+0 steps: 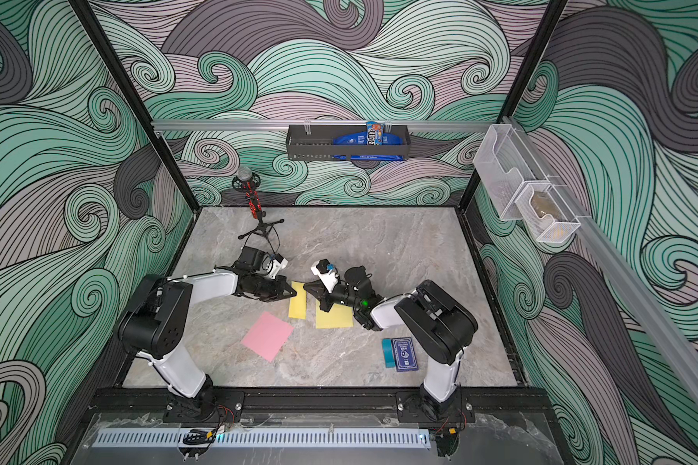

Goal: Fold the square paper along the opposite sides
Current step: Smooth out the paper at the center of the board.

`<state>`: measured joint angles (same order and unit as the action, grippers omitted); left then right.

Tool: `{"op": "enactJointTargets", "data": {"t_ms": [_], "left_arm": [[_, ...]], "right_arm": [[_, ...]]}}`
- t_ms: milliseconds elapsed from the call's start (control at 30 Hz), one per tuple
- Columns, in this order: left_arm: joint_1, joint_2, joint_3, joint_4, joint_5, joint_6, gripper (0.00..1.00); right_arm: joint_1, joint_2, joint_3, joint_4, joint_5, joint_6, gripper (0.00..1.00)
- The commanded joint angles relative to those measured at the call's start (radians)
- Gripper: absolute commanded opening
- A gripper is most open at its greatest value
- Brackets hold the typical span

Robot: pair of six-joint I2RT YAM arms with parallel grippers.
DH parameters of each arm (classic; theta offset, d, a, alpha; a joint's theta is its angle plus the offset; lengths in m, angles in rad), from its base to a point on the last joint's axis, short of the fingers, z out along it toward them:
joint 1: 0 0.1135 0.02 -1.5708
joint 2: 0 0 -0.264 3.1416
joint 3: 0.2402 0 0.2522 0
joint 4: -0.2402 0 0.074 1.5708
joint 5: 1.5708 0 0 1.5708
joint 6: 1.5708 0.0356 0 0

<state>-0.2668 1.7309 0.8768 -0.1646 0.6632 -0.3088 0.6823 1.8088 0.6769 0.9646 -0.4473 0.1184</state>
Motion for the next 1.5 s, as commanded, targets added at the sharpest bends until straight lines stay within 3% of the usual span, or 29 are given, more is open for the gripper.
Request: {"op": "enactJointTargets", "data": {"t_ms": [0, 100, 267, 800, 1300, 1467], "left_arm": [[-0.002, 0.048, 0.029, -0.053, -0.051, 0.037, 0.0], [0.001, 0.122, 0.066, -0.113, -0.16, 0.042, 0.0], [0.005, 0.155, 0.078, -0.129, -0.198, 0.037, 0.0], [0.006, 0.136, 0.067, -0.125, -0.209, 0.033, 0.0], [0.006, 0.119, 0.06, -0.123, -0.211, 0.036, 0.0], [0.006, 0.123, 0.06, -0.127, -0.213, 0.039, 0.0]], "right_arm": [[0.002, 0.037, 0.025, 0.043, -0.024, -0.002, 0.0], [0.005, 0.061, 0.049, 0.016, -0.014, -0.022, 0.0], [0.035, 0.101, 0.082, -0.054, 0.024, -0.057, 0.01], [0.021, 0.351, 0.238, -0.166, 0.093, 0.061, 0.0], [-0.053, 0.287, 0.292, -0.352, 0.185, 0.171, 0.03], [-0.051, 0.185, 0.191, -0.157, 0.138, 0.124, 0.03]]}}
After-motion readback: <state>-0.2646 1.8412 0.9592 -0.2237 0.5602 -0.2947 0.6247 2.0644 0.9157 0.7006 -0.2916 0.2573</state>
